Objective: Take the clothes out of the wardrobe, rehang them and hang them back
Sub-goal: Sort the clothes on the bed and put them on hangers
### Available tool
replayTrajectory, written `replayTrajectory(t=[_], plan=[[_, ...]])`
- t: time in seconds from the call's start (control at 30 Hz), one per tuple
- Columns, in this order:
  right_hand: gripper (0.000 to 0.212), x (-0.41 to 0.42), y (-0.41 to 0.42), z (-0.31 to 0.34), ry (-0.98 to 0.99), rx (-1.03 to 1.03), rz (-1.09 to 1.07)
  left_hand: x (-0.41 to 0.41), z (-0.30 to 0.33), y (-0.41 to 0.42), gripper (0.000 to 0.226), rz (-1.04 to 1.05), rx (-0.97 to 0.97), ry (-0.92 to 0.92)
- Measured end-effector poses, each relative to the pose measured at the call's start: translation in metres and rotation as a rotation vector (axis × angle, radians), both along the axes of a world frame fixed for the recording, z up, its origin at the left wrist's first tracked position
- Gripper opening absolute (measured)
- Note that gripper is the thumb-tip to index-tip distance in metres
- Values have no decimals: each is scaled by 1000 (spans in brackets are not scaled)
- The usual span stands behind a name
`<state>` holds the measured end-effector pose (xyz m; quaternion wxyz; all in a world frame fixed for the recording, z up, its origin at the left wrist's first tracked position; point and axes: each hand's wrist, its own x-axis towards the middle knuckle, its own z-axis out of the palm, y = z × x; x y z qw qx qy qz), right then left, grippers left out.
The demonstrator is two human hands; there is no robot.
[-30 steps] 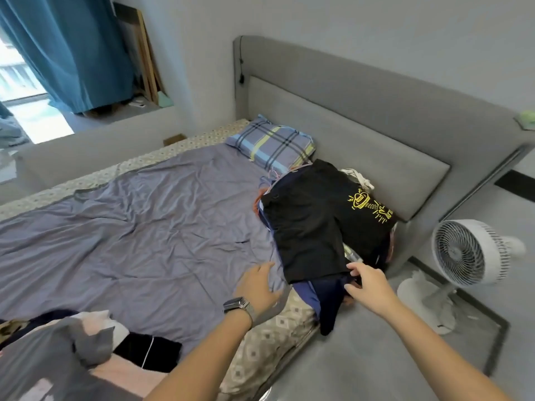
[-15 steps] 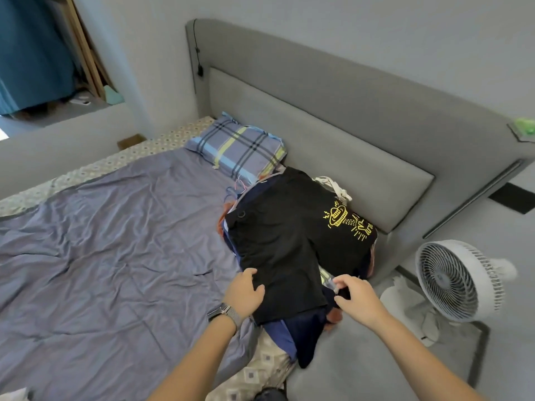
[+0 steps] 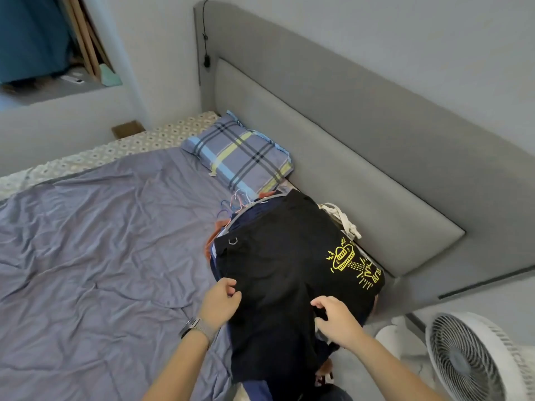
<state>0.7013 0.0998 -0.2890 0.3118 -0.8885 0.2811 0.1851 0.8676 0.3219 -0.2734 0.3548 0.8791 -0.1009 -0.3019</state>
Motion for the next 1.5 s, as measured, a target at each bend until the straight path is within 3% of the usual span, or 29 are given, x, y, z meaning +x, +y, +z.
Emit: replayTrajectory(t=[0.1,0.2,0.47,0.63,0.73,0.87,0.97,1.03,1.17,1.3,1.43,1.5], plan=[[38,44,-30,0,-21,0,44,15,-4,-3,19,89,-54,-16],[38,80,-55,-14,22,37,132,24,-12,-7,28,178,-90,-31],[25,157,-146,-51,454,248,607,20,-11,-87,21,556,-92,2],[37,198,-217,-87,456,-14,739,14,-23,-154,18,646,-85,32],[30,222,-239,-105,540,30,819,13,-31,-175,17,696,-55,62],[15,296,-264,-109,334,-44,818,30,-33,-185,16,721,-31,97],[34,366,-284,-115,97,-171,699,43,-35,-183,17,767,-30,109],[36,403,-290,-116,-23,-222,634,44,-38,-180,21,789,-13,129],[38,441,-284,-130,33,-285,627,34,-46,-178,34,809,41,161],[69,439,-272,-170,156,-273,558,18,-46,-166,30,867,51,181],[44,420,-254,-166,78,-248,546,6,-47,-154,28,907,97,210],[45,401,-251,-156,2,-195,568,5,-45,-154,28,903,120,206]])
